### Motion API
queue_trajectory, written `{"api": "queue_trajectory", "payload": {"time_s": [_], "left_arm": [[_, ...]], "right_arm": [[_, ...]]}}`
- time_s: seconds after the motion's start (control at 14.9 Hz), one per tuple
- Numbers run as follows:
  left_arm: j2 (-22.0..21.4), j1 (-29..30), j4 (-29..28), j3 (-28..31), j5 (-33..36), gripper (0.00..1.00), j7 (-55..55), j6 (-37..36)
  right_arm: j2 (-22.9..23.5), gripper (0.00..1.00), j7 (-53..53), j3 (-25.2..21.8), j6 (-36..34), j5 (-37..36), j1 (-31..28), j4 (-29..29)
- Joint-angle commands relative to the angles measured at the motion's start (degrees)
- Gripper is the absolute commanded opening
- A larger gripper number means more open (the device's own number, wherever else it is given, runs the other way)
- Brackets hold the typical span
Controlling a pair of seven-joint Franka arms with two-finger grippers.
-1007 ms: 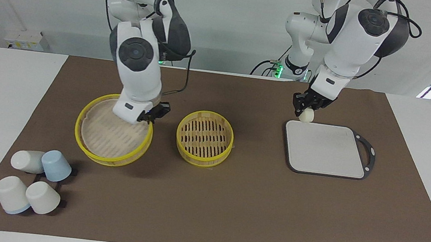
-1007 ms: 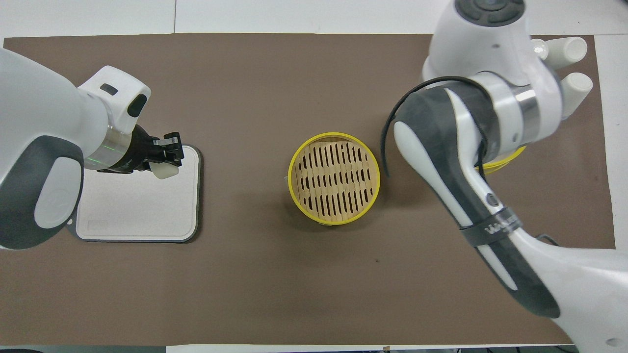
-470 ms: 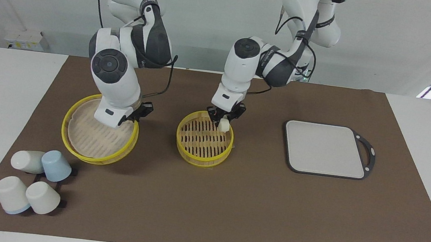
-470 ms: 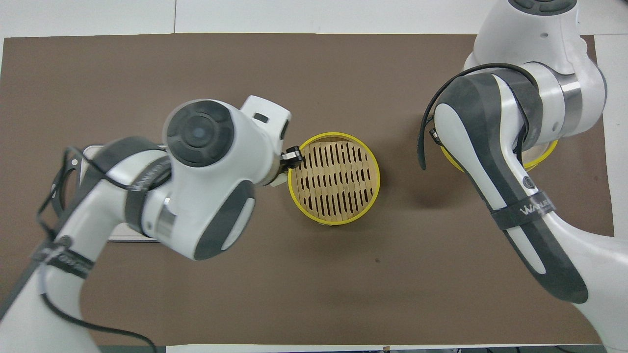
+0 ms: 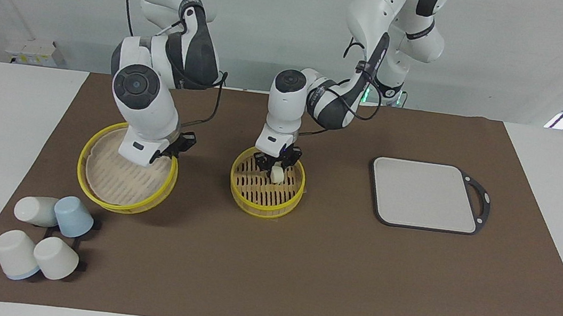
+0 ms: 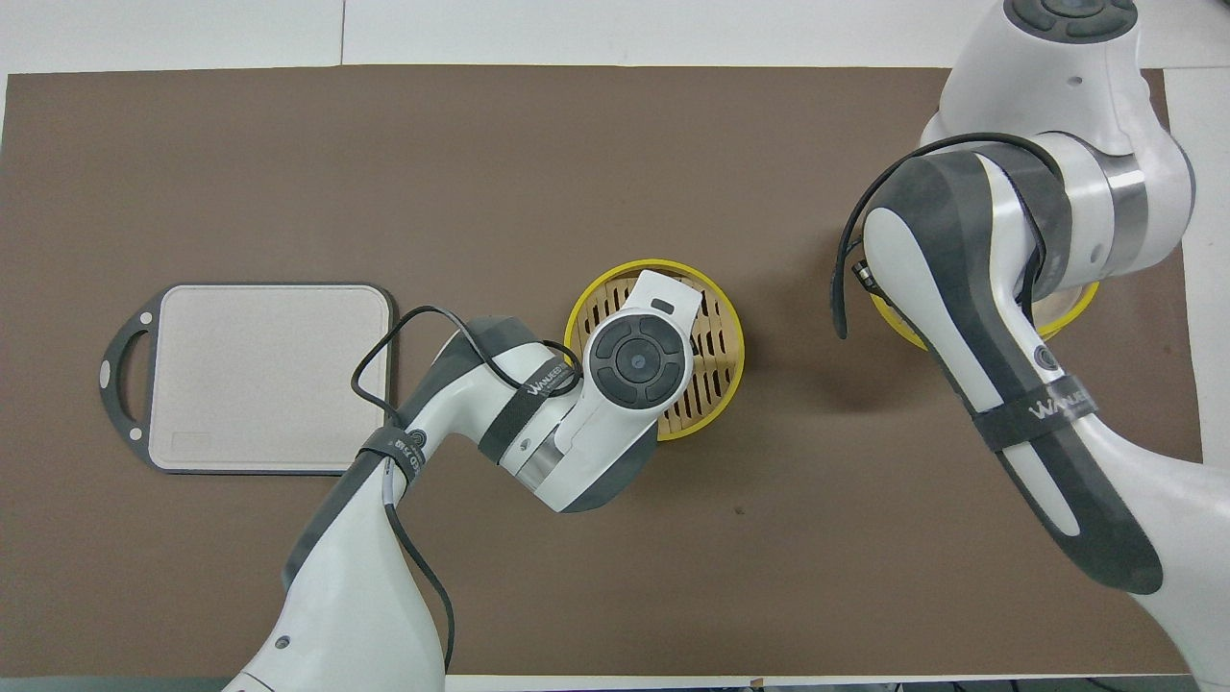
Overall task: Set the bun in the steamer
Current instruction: 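Release the bun into the steamer while the right gripper brings the lid back, then lower the lid onto the steamer with the right gripper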
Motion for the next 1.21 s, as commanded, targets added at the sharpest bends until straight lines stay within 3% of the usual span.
{"api": "queue_trajectory", "payload": {"time_s": [0.0, 0.13, 0.34, 0.47, 0.6, 0.81, 0.94, 1.14], "left_arm": [[-1.75, -0.12, -1.17, 0.75, 1.48, 1.0, -1.66, 0.02], [-4.64, 1.37, -0.91, 1.1, 1.48, 1.0, -1.14, -3.65], [-12.63, 8.12, -0.74, 0.92, 1.3, 1.0, 3.41, -14.26], [-17.21, 14.97, -0.29, 0.84, 0.52, 1.0, 13.58, -22.01], [-21.25, 23.41, 0.14, 0.92, -0.89, 1.0, 28.16, -28.69], [-24.07, 33.79, 1.29, 1.19, -0.89, 1.0, 48.21, -35.21], [-25.83, 37.67, 1.29, 1.36, -0.89, 1.0, 56.23, -37.33], [-27.16, 39.7, 1.38, 1.45, -0.89, 1.0, 59.6, -39.0]], "right_arm": [[-2.05, 0.0, -0.65, 0.81, 1.29, -0.67, -0.76, -2.23], [-2.05, 0.0, -0.47, 0.72, 1.29, -0.67, -0.67, -2.23], [-1.87, 0.0, 2.67, 1.77, 4.34, 1.7, 0.73, -1.7], [-1.78, 0.0, 9.86, 2.13, 12.15, 7.57, 5.45, -1.87], [-0.83, 0.0, 19.77, 1.86, 16.3, 7.95, 14.57, -1.0], [3.91, 0.0, 36.4, 1.42, 25.34, 6.81, 24.78, -0.65], [4.19, 0.0, 37.94, 1.42, 27.04, 5.4, 25.69, -2.14], [3.58, 0.0, 37.94, 1.42, 26.68, 5.22, 25.79, -4.51]]}}
